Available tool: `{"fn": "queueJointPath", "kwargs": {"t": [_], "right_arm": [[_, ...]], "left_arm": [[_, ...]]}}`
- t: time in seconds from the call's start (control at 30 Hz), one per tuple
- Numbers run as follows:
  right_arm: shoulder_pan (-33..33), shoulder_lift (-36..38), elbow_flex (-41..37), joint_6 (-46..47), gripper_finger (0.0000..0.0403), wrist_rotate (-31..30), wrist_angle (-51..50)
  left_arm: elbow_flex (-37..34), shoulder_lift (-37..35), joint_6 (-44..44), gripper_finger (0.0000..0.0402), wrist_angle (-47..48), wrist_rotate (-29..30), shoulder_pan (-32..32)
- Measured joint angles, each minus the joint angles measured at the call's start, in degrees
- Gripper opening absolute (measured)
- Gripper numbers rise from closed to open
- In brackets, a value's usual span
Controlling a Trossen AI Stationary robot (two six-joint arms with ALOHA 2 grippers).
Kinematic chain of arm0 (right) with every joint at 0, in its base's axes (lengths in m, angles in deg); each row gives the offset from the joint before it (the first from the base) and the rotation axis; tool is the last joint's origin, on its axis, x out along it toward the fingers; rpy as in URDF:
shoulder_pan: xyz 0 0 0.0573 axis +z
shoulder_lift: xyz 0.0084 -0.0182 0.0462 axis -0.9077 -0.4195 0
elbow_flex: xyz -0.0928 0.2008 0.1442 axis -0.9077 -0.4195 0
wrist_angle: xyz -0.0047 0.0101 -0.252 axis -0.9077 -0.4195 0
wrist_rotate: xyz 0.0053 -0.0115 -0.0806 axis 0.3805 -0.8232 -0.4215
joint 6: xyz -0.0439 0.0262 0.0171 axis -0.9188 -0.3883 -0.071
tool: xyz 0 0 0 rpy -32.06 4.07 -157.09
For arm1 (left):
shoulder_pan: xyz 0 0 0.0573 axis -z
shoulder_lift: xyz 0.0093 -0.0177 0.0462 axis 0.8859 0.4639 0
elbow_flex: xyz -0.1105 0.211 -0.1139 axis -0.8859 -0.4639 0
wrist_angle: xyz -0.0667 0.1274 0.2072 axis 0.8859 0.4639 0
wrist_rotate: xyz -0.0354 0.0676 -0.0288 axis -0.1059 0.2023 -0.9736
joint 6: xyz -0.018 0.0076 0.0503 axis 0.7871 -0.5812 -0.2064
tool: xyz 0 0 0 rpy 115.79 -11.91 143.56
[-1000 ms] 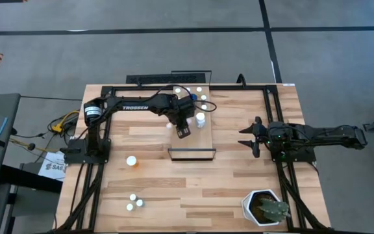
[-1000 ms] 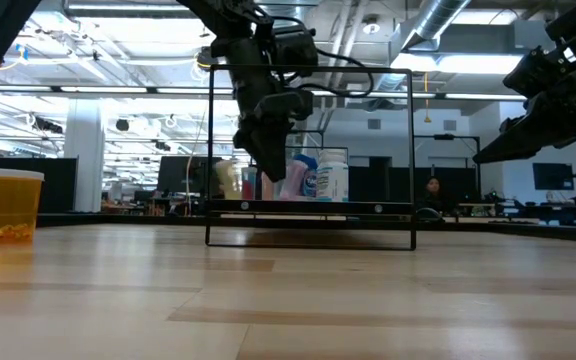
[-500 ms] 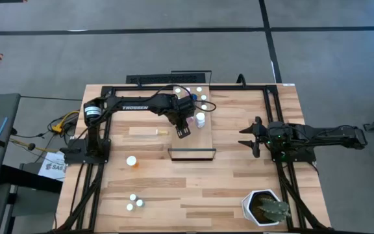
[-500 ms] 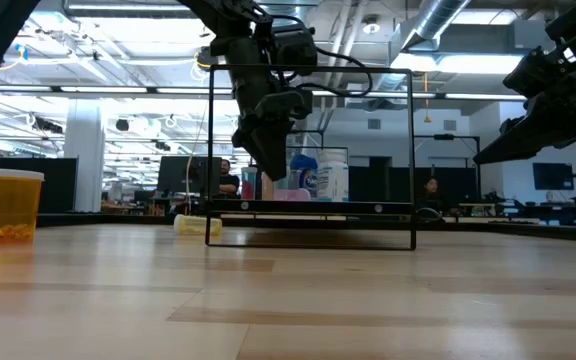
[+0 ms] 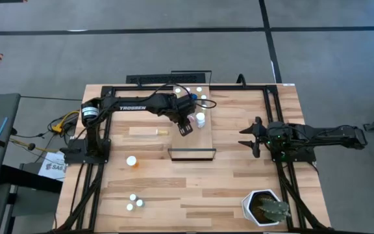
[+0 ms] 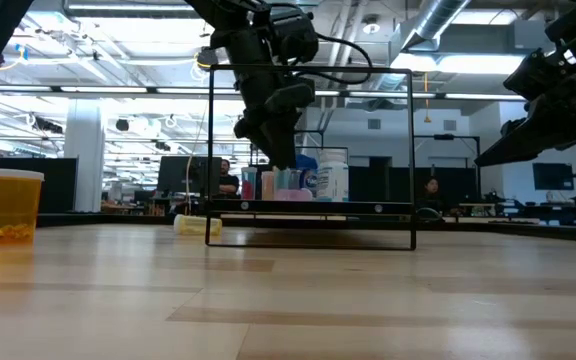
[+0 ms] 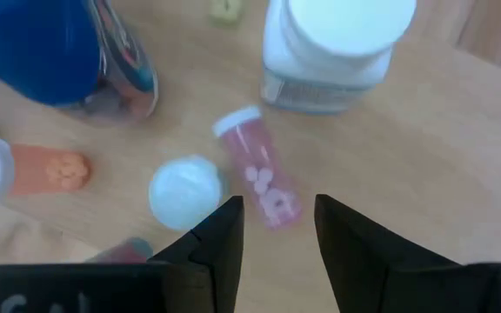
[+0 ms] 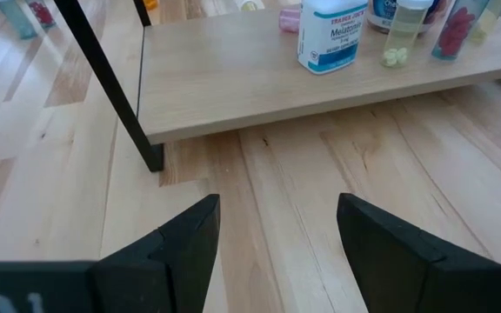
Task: Pick and place medicine bottles onto shelf by color
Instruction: Put the pink pill bottle on the shelf
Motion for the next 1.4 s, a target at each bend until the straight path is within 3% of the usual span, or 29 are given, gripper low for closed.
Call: {"fn": "queueJointPath", "kwargs": {"t": [0.37,0.6,1.2,1.4], "right_arm": [[-0.01,0.00,0.00,0.00,0.0255,0.00,-0.13],[-0.01,0.00,0.00,0.00,0.0255,0.00,-0.26],[0.00,0.00,0.00,0.00,0.0255,0.00,-0.28],[0.01,0.00,0.00,0.00,0.0255,0.00,-0.28]], "left_arm": [[-0.40,0.07,1.11,0.0204,-1.25,4.03,1.22],[-3.68,0.19,3.17,0.0206,-3.43,3.93,1.35],[-3.80,0.17,4.20,0.0206,-4.86,2.06,1.68],[-3.80,0.17,7.88,0.0206,-4.84,4.41,2.84]]}}
